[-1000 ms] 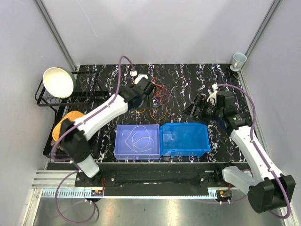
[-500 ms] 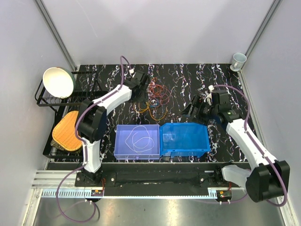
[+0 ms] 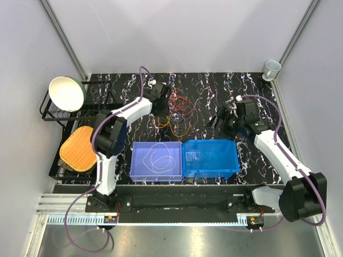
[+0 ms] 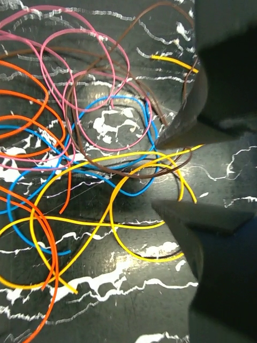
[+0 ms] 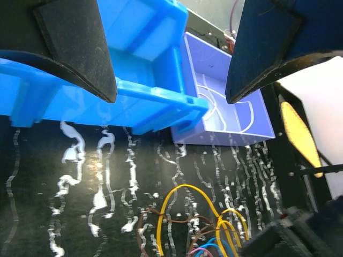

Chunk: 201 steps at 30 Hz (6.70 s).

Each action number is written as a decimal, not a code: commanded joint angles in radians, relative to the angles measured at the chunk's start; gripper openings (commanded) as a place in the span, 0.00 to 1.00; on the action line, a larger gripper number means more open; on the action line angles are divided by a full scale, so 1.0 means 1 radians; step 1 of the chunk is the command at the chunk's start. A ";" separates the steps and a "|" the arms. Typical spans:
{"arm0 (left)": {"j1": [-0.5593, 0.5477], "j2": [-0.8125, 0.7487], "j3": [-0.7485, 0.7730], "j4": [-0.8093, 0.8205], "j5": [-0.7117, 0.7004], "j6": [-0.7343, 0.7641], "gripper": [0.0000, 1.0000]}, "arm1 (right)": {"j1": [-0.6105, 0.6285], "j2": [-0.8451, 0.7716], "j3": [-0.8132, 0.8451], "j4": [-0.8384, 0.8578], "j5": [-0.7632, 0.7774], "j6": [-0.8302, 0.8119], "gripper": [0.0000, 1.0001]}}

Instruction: Untangle the cables

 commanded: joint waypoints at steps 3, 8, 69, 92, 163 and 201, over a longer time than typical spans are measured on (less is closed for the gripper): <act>0.022 0.033 0.069 0.020 0.047 -0.010 0.06 | 0.057 -0.006 0.057 0.024 0.054 0.054 0.87; 0.019 -0.053 0.092 -0.019 0.026 -0.012 0.00 | 0.075 -0.032 0.058 0.021 0.052 0.060 0.87; -0.056 -0.698 0.312 0.127 0.711 0.269 0.04 | 0.075 -0.246 0.377 0.346 -0.314 -0.124 1.00; -0.059 -0.698 0.215 0.388 1.083 0.015 0.00 | 0.077 -0.095 0.525 0.401 -0.541 -0.196 0.75; -0.245 -0.733 0.174 0.016 0.549 0.265 0.00 | 0.153 -0.304 0.177 0.190 -0.158 -0.202 0.76; -0.244 -0.750 -0.027 0.081 0.463 0.204 0.00 | 0.279 -0.200 0.521 0.174 -0.011 -0.289 0.00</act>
